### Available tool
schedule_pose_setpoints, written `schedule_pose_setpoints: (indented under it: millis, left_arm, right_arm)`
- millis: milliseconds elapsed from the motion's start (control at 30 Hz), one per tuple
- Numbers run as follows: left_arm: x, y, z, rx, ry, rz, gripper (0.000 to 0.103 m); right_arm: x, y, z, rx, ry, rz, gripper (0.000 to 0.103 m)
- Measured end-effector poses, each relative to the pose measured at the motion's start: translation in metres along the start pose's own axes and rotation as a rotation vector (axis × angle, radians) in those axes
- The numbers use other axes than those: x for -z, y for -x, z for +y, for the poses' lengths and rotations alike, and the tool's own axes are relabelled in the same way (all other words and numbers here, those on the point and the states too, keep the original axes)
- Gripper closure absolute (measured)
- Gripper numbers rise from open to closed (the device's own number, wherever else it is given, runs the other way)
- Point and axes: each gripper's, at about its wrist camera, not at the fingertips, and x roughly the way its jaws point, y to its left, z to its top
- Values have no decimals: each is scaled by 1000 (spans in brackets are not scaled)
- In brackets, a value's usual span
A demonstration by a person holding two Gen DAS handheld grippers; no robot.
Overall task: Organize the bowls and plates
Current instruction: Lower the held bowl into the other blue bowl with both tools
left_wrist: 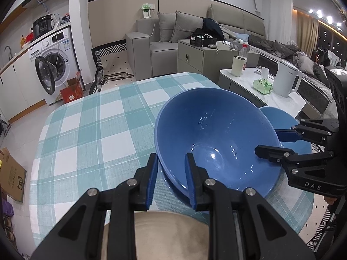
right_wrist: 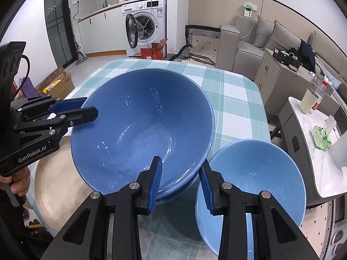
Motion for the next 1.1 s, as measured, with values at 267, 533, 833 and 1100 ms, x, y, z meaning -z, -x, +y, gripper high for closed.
schedule_pose_setpoints:
  millis: [267, 533, 833, 1100]
  left_arm:
    - [4, -5, 0, 0, -3, 19, 81]
    - [8, -11, 0, -7, -13, 40, 80]
    - [11, -16, 0, -14, -15, 57, 79]
    - [12, -18, 0, -19, -22, 61, 78]
  right_arm:
    - [0, -3, 2, 7, 7, 15, 68]
    - [2, -10, 6, 19, 18, 34, 68]
    - [5, -17, 16, 66, 66, 38, 66]
    - [7, -16, 16, 80, 80, 39, 66]
